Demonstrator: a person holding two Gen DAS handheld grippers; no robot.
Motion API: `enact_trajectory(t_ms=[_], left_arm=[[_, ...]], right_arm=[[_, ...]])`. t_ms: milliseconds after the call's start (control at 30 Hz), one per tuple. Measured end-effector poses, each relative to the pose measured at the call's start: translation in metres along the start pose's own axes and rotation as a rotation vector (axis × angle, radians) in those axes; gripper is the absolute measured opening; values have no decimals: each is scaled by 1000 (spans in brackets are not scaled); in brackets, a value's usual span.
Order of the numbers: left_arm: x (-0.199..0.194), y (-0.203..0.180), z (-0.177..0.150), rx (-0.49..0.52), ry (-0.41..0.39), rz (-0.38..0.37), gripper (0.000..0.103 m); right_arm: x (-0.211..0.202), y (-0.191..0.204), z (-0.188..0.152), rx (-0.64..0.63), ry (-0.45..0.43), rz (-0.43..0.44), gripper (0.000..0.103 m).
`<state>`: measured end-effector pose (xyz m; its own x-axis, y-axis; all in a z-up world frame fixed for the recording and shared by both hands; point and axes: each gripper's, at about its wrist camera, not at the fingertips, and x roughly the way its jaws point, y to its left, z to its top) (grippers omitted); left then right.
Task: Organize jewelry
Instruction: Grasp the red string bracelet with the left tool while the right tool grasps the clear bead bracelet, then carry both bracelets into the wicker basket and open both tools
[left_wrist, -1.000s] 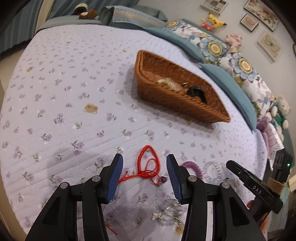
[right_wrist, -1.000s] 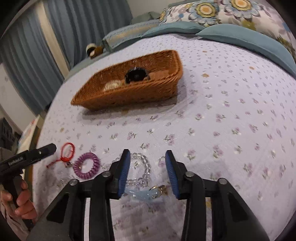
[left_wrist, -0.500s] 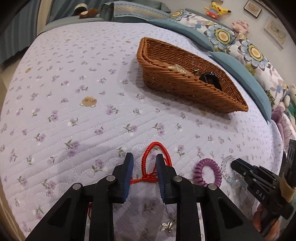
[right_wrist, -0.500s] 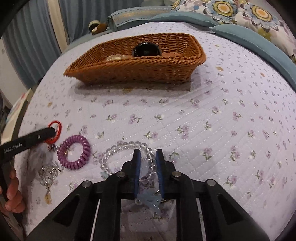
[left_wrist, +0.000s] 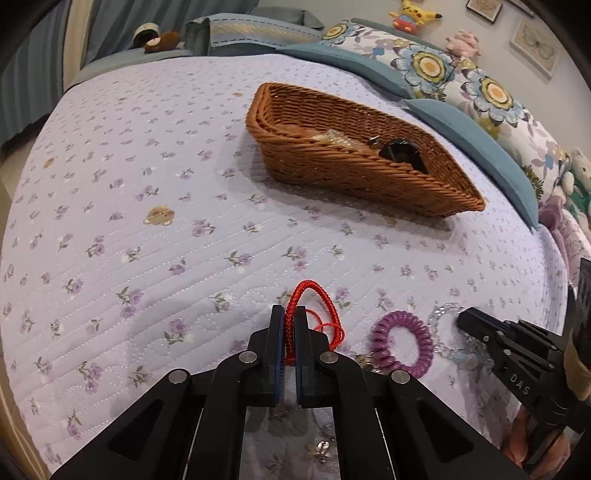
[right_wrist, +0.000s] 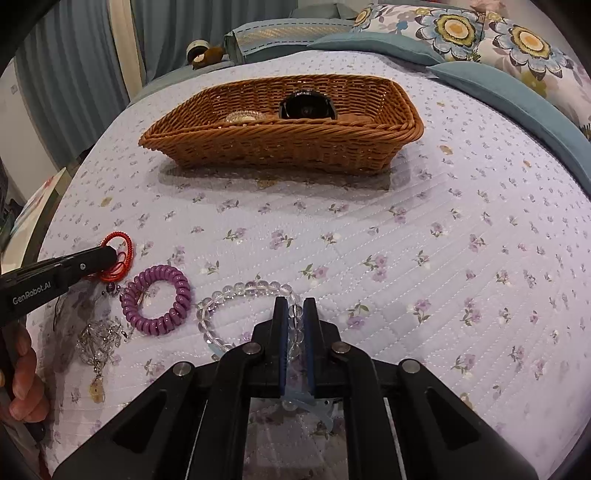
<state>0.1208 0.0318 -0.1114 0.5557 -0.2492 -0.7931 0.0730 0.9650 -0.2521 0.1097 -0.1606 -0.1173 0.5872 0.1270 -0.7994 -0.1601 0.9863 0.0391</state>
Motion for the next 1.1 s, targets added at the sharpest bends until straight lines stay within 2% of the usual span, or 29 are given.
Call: enact_trajectory(t_ms=[433, 600, 867, 1100], left_arm=[[-22, -3, 2, 4, -75, -44, 4], [-33, -8, 3, 23, -112, -37, 4], [-53, -19, 3, 55, -159, -71, 4], [-78, -30, 27, 98, -220, -83, 4]], right_arm=[[-26, -2, 1, 23, -117, -3, 10], [-46, -4, 3, 48, -187, 44, 10], [-66, 5, 7, 41, -234, 79, 10], [-89, 3, 34, 50, -286, 116, 10]])
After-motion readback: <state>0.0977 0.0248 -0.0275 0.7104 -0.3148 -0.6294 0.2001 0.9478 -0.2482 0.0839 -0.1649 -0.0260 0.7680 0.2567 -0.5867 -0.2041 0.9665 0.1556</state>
